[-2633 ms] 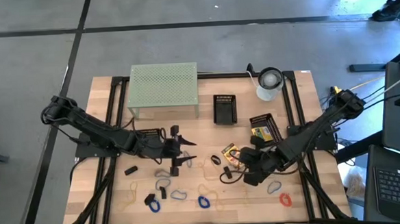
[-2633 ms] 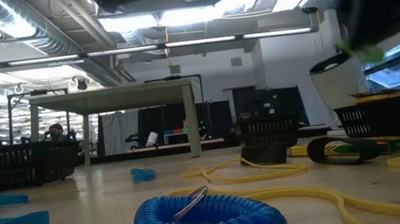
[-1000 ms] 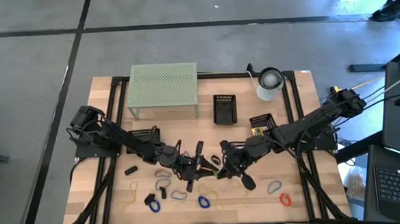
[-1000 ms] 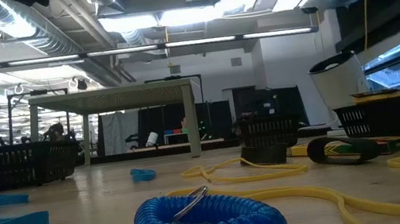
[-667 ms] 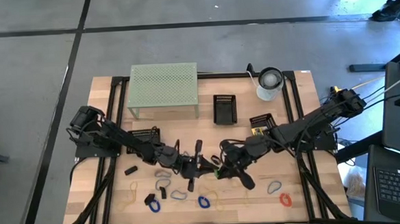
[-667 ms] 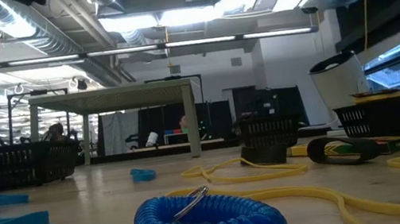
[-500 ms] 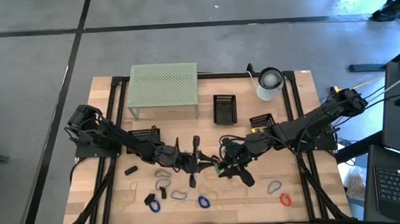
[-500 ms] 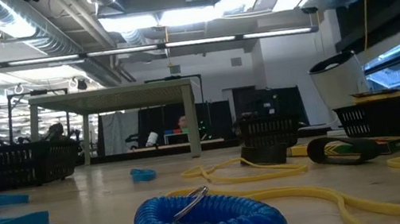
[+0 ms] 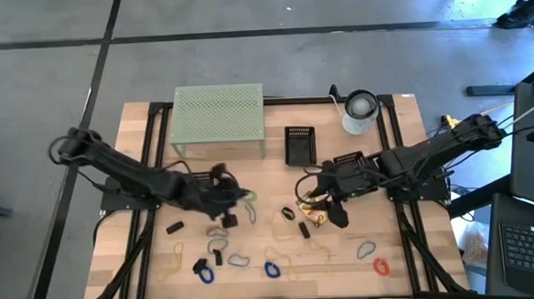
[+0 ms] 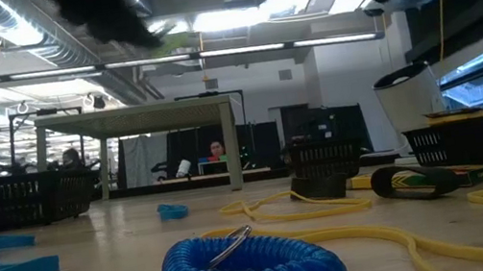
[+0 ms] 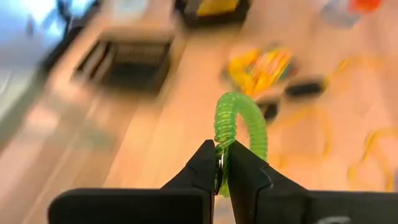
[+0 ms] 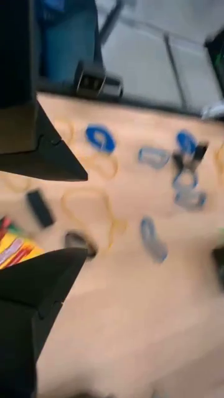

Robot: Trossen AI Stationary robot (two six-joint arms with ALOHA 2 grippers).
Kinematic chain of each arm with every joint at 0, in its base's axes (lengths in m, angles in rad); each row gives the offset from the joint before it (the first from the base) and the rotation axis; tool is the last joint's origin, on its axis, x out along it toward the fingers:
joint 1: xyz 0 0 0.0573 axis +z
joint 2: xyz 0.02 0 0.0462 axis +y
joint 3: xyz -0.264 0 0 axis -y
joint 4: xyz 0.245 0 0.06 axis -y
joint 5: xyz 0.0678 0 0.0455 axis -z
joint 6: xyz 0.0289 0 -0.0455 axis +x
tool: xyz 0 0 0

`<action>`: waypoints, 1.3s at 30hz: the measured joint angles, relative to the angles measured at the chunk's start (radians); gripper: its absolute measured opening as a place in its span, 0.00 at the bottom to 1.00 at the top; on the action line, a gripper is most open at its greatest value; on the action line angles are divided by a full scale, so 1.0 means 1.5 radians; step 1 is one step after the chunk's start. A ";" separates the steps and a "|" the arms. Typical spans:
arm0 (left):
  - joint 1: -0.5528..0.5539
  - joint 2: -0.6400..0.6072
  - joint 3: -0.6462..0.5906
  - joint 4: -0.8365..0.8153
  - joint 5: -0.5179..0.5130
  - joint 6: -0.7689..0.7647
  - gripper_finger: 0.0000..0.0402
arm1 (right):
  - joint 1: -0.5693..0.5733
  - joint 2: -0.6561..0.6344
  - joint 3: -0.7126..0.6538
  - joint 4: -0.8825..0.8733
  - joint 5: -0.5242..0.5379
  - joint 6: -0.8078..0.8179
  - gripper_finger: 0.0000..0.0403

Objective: Pick & Place Office Desk Supplies
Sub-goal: Put the green spring rubber band into the left black bin, then put the black rubber band into the top black bin

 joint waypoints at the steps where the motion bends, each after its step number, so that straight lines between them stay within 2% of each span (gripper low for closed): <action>1: 0.000 -0.015 0.000 -0.060 0.000 -0.040 0.04 | 0.000 0.000 0.000 -0.014 0.009 0.004 0.45; 6: 0.001 -0.052 0.000 -0.322 0.000 -0.232 0.04 | 0.000 0.001 0.000 -0.057 0.032 0.017 0.43; 10: 0.001 -0.048 -0.014 -0.433 0.010 -0.325 0.04 | 0.000 0.001 0.000 -0.057 0.033 0.017 0.41; 14: 0.001 -0.047 -0.054 -0.445 0.022 -0.363 0.05 | 0.000 0.001 0.000 -0.058 0.033 0.017 0.41; 19: 0.002 -0.047 -0.096 -0.447 0.036 -0.404 0.13 | 0.000 0.001 0.000 -0.058 0.033 0.017 0.41; 29: 0.002 -0.047 -0.100 -0.449 0.049 -0.415 0.31 | 0.000 0.001 0.000 -0.058 0.033 0.017 0.41; 39: 0.002 -0.047 0.007 -0.439 0.036 -0.313 0.36 | 0.000 0.017 0.000 -0.052 0.032 0.025 0.41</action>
